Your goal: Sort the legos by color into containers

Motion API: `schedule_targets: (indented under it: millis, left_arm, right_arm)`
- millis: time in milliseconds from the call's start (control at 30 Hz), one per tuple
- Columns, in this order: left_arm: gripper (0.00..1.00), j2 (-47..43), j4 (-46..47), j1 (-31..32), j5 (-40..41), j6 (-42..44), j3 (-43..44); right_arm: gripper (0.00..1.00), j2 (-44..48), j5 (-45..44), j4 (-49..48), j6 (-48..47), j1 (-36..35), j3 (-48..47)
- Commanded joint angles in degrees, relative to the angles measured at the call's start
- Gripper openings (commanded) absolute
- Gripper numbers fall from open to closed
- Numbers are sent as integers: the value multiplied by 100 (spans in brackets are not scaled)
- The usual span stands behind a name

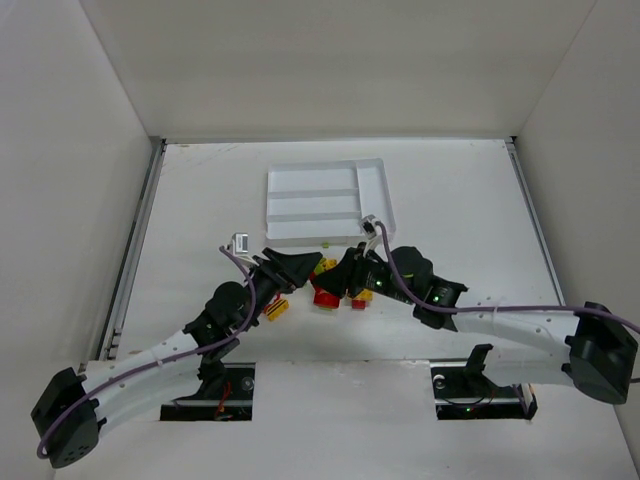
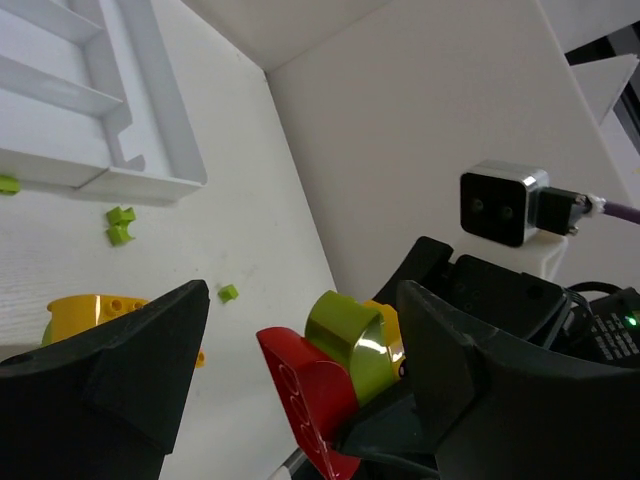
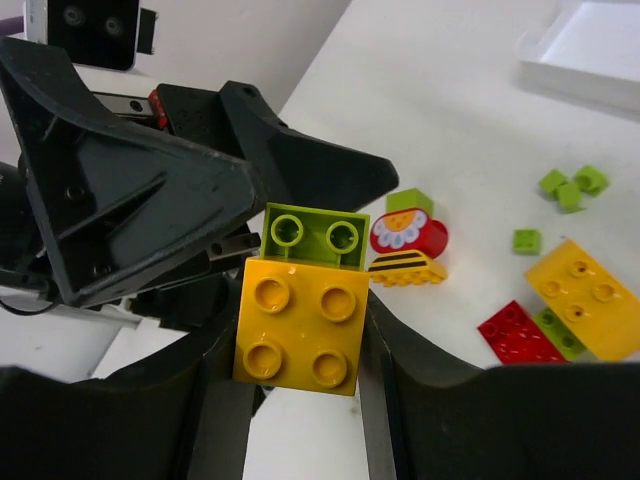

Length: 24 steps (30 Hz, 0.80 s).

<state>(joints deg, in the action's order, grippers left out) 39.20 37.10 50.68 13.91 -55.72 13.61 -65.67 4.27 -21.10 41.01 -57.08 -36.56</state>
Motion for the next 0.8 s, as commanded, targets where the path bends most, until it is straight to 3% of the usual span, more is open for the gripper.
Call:
schedule_targets:
  millis: [0,333,567,767]
  left_arm:
    - [73,-123,807,87,-91,-70,-191]
    - [65,-492,878,122,6,-132,-464]
    - [62,-150,728,149,24,-132,-359]
    - [50,35,790,149,217,-132,-341]
  right_arm:
    - [31,-226,548,-939,389,70,17]
    - [33,-806,917,-1379,987,263,-71]
    - [33,-948,663,-1221,751,246,-176]
    - [33,-1009,689,-1238,715,184,-194]
